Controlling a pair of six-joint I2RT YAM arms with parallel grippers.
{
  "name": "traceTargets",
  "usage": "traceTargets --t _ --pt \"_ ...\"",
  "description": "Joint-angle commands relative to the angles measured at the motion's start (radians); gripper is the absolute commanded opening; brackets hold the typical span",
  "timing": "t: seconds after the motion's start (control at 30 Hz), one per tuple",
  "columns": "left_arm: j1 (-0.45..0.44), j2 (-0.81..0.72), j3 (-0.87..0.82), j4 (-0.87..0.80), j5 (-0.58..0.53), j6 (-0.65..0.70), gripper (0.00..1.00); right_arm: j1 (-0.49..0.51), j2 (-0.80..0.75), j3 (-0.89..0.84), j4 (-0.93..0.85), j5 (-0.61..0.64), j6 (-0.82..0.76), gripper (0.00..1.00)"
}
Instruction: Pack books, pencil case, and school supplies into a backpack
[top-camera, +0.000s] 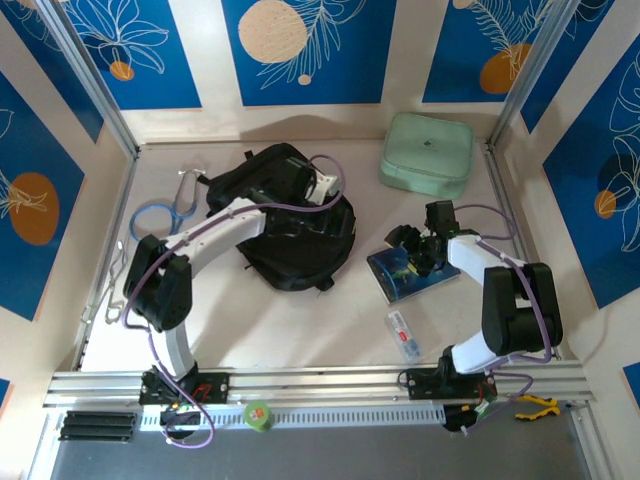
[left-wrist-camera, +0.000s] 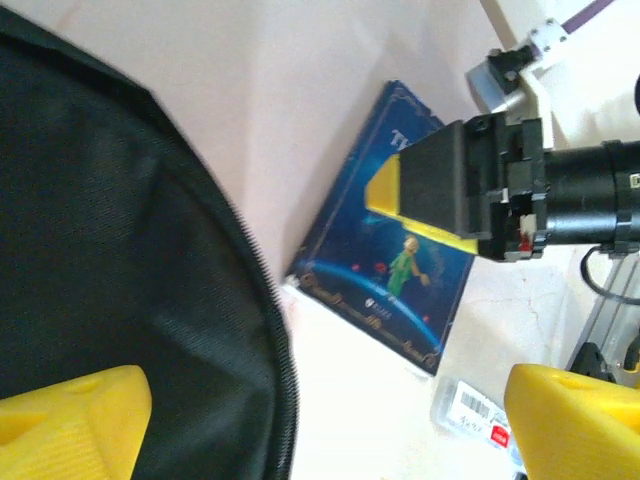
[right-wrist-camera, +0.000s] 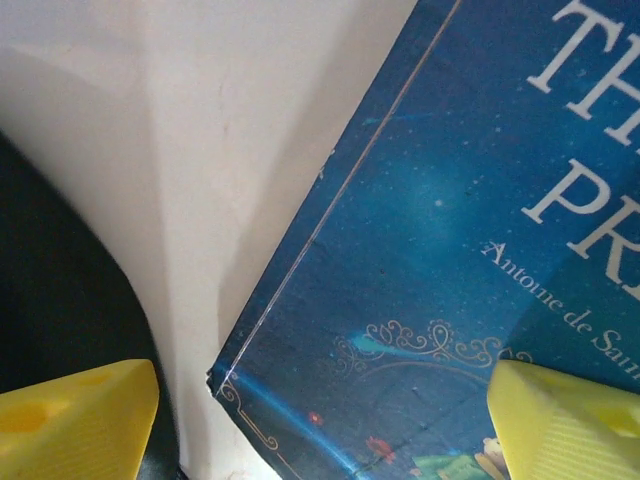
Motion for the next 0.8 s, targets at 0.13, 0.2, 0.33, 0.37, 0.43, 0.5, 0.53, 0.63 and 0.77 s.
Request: traceTargets --t 0.13,0.2,0.33,0.37,0.43,0.5,0.53,0.63,0.77 --pt "-0.104 0.164 0.174 -0.055 0.007 -0.003 0.84 -0.003 -0.200 0.009 -0.213 0.179 0.046 0.84" --pt "-0.130 0.217 0.231 -0.085 -0.014 0.010 0.79 -0.010 -0.251 -0.016 -0.284 0.244 0.090 0.80" --pt "-0.188 0.334 0.363 -0.161 -0.127 0.075 0.78 -0.049 -0.339 -0.118 -0.302 0.224 0.131 0.74" --pt "-0.202 0.360 0.392 -0.181 -0.166 0.090 0.78 -0.058 -0.350 -0.138 -0.301 0.208 0.139 0.74" --pt "-0.223 0.417 0.456 -0.216 -0.223 0.133 0.77 -0.071 -0.370 -0.180 -0.279 0.163 0.152 0.72" --pt "-0.237 0.461 0.507 -0.240 -0.278 0.156 0.77 -0.073 -0.383 -0.206 -0.264 0.138 0.168 0.72" --pt "-0.242 0.483 0.527 -0.248 -0.297 0.168 0.76 -0.073 -0.387 -0.215 -0.254 0.131 0.177 0.72" --pt "-0.247 0.523 0.559 -0.259 -0.343 0.172 0.74 -0.073 -0.387 -0.247 -0.213 0.104 0.199 0.70" --pt "-0.248 0.561 0.571 -0.264 -0.358 0.187 0.68 -0.073 -0.357 -0.263 -0.181 0.092 0.211 0.68"
